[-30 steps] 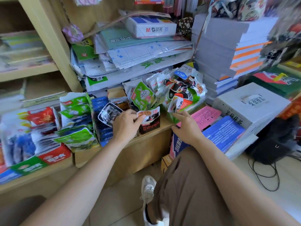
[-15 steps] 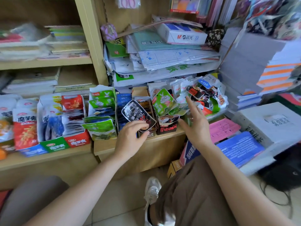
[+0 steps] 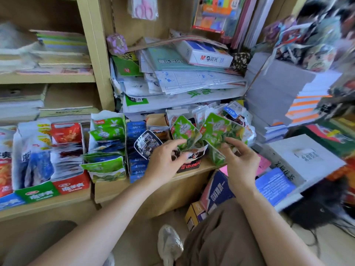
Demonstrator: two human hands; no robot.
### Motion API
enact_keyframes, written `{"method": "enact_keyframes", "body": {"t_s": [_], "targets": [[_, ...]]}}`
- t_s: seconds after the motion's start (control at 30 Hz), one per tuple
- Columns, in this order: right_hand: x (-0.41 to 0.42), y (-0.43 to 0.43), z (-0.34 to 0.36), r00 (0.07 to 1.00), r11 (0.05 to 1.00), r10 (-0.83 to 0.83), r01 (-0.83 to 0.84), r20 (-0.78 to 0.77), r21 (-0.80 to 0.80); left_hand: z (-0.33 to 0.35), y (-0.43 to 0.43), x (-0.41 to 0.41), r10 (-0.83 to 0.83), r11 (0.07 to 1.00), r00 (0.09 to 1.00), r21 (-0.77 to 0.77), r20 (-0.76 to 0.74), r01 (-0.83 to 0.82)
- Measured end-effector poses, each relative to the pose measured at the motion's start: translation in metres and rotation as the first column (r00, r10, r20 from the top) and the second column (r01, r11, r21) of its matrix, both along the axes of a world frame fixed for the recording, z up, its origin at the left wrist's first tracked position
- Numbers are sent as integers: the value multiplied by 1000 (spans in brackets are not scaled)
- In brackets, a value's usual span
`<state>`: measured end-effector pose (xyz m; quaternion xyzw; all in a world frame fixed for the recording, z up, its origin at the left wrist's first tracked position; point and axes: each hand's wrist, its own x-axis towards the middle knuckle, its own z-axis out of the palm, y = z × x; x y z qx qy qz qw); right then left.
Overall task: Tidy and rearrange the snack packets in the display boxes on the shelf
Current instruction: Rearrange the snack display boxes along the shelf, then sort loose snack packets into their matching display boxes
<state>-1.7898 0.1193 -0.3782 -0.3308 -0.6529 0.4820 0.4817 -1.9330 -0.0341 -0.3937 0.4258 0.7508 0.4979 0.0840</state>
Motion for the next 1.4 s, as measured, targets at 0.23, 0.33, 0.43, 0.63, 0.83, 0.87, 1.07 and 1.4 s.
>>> {"method": "enact_keyframes", "body": {"t_s": [0.23, 0.33, 0.43, 0.63, 0.83, 0.87, 1.07, 1.4], "targets": [[5, -15, 7, 933, 955, 5, -112, -359, -276, 12, 6, 7, -14, 968, 833, 218, 553, -128], [0, -28, 6, 907, 918, 147, -273, -394, -287, 27, -5, 10, -192, 931, 653, 347, 732, -115], [-7, -38, 6, 895, 883, 290, -387, -340, -266, 35, -20, 10, -246, 888, 590, 423, 769, -181], [-14, -57, 7, 883, 885, 455, -463, -120, -49, 44, -59, 11, 50, 881, 735, 317, 677, -352], [-28, -77, 20, 844, 833, 484, -525, 230, 173, 39, -115, 3, 205, 923, 928, 253, 311, -288], [-33, -82, 26, 812, 799, 508, -569, 289, 195, 38, -124, 1, 203, 936, 943, 230, 262, -266], [-69, -114, 47, 609, 629, 695, -772, 383, 88, 36, -154, -18, 190, 969, 974, 136, 122, -206], [-144, -90, 48, 852, 848, 480, -511, 207, 138, 14, -195, -81, 179, 876, 929, -377, -325, -301]]}}
